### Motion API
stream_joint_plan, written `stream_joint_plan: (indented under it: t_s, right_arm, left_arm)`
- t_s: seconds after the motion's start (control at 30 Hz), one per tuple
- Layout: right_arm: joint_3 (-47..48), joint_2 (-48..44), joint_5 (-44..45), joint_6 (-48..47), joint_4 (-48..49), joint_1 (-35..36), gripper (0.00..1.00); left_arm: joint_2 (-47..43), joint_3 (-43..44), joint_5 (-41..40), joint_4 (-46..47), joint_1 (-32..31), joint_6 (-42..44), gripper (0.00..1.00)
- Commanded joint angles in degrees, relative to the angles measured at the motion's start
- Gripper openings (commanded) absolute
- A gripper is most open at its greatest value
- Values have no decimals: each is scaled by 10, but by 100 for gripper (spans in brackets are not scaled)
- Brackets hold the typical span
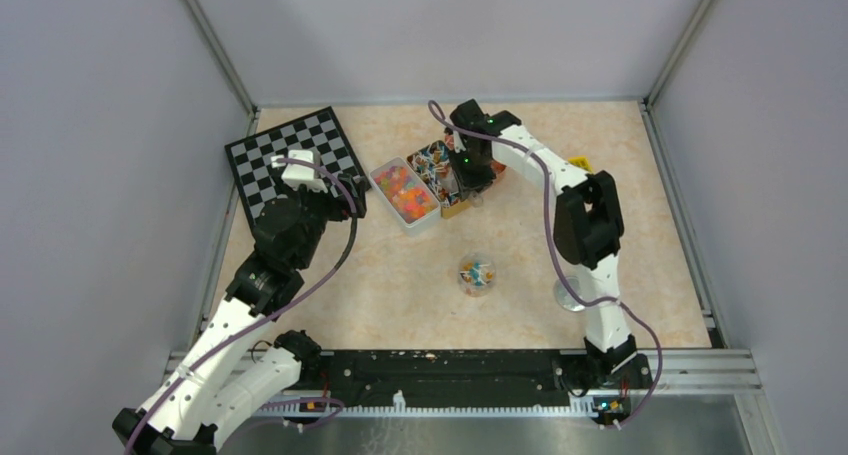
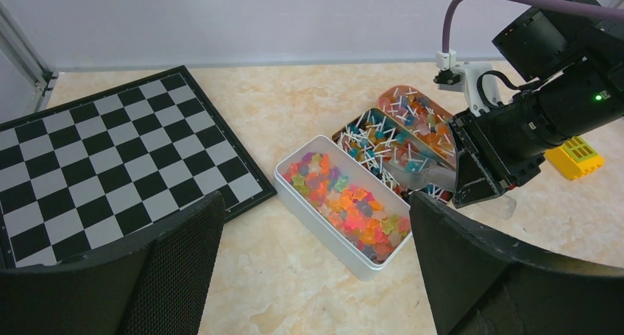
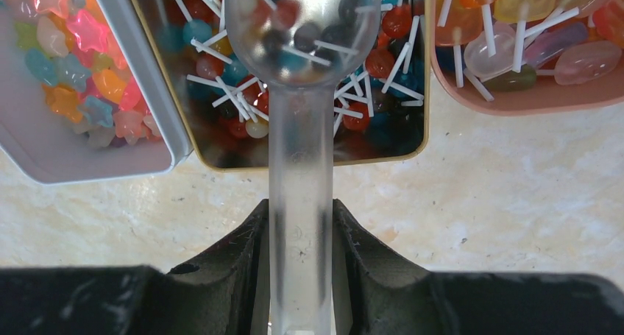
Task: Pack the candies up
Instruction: Scoop the fake candies from the storage box.
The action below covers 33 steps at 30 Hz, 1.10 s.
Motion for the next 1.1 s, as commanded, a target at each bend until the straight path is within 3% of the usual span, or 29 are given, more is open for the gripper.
stream_joint_plan:
  t_s: [0.0,0.8,1.07]
  right_arm:
    - [-27,-54,-6,4,52,-4,0]
    - [-176,-124,-14,-48,200,-4,0]
    - [-269,-170,-2,-86,290,-5,0]
  left_arm:
    - [-5,-3,-5,31,-3,2,99]
    - [-4,-3,-5,31,-3,1,99]
    - [-4,-3,-5,31,-3,1,99]
